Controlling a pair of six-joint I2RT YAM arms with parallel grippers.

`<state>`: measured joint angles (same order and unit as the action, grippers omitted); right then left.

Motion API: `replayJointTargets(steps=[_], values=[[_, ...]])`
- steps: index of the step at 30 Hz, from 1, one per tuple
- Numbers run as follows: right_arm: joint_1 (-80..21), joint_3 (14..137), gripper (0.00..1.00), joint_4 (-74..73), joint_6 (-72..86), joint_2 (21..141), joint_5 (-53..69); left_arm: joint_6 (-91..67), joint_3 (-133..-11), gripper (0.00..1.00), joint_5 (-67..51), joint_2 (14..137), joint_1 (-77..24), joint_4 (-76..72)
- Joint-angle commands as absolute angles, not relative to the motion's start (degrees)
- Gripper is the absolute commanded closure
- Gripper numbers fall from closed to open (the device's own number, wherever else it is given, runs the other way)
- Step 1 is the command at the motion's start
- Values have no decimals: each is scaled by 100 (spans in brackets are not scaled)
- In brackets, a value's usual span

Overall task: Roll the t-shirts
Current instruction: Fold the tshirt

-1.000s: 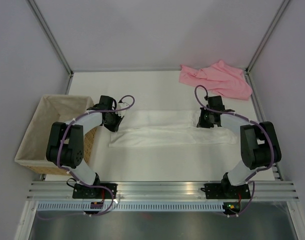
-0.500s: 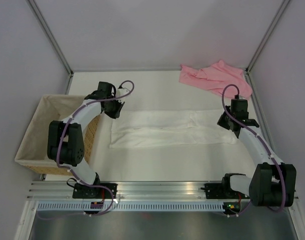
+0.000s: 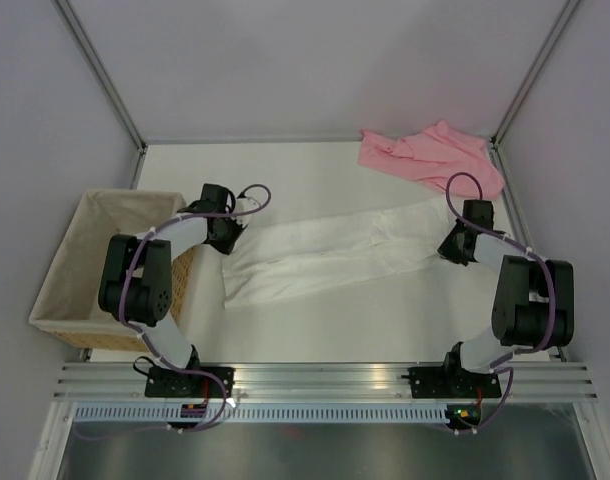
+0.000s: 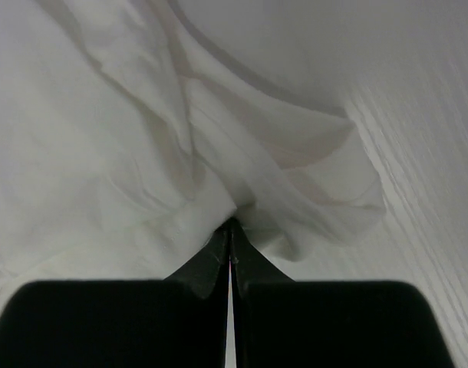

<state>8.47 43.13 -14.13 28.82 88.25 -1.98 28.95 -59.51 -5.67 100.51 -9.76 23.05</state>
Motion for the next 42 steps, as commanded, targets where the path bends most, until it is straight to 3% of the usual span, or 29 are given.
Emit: replayJointTargets(steps=[1, 12, 19, 30, 38, 42], values=[[730, 4604, 100, -1161, 2742, 9806, -141, 3479, -4864, 81, -677, 9599, -976, 2742], [-939, 7891, 100, -1854, 2759, 12084, -334, 4641, -3569, 81, -1450, 8429, -1616, 4086], [-1318, 10052, 100, -2478, 2865, 13463, -483, 4675, -3620, 80, -1661, 8218, -2180, 4631], [-1318, 12892, 94, -2997, 2654, 14458, -519, 4405, -4218, 79, -2531, 7744, -2250, 5168], [-1239, 11858, 80, -2523, 2285, 13343, -484, 3991, -5097, 77, -2830, 7831, -2136, 5291], [-1047, 11094, 77, -2321, 2697, 13043, -239, 3771, -5449, 77, -2349, 8156, -1471, 4932]])
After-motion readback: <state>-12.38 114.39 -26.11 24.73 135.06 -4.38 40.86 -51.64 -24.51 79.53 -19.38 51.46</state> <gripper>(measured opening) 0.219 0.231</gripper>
